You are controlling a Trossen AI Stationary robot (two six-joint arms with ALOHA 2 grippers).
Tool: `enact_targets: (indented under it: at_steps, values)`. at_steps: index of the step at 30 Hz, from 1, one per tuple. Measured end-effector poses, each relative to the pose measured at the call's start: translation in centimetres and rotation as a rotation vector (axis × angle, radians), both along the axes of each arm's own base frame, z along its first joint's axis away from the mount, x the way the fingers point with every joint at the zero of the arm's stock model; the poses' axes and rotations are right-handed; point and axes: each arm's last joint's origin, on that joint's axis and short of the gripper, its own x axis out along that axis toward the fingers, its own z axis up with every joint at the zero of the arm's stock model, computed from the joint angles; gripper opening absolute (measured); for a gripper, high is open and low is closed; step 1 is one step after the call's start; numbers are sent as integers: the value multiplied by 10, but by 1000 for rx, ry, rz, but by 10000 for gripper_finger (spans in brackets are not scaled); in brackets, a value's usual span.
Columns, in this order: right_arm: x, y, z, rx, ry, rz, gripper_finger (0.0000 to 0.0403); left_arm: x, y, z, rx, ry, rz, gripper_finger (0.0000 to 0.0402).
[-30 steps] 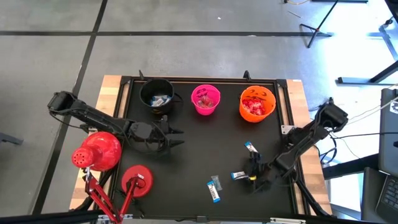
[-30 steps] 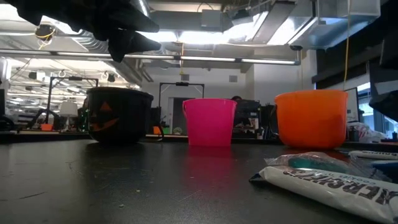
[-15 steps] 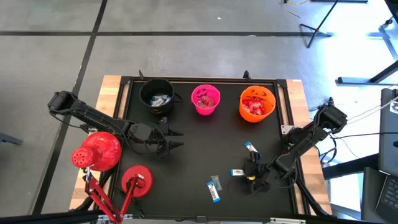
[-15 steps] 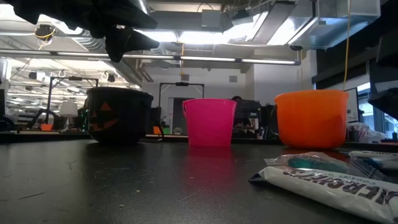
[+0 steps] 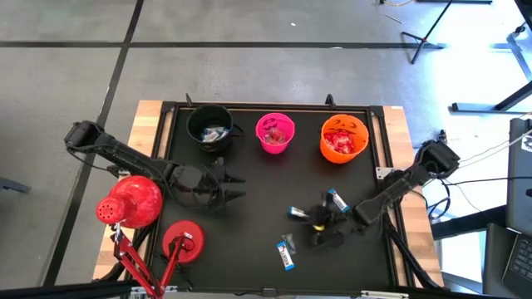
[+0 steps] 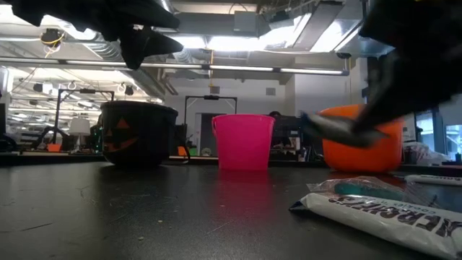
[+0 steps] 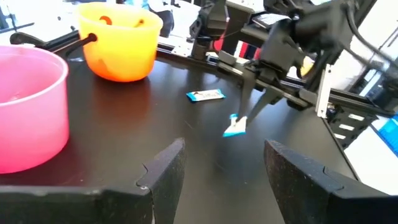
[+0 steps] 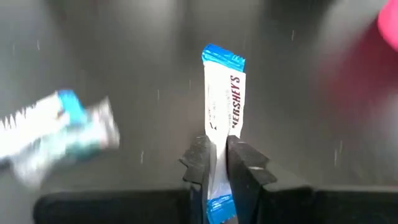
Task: Organize candy in baskets
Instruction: Put the white chocolate bar into the black bucket
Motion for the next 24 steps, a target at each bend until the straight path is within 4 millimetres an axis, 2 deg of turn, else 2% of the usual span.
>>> enact_targets:
  at_steps: [6,12,17,24]
  values:
    - [34,-20,17,22,-161,26,44,1,-7,-4,88,13,-14,209]
    - [63,-41,37,208,-350,104,29,9,-21,-17,421,45,-95,209]
    - [73,-56,44,287,-418,141,22,16,-26,-24,576,36,-90,209]
    - [77,-64,43,311,-417,156,22,24,-22,-25,617,-8,-69,209]
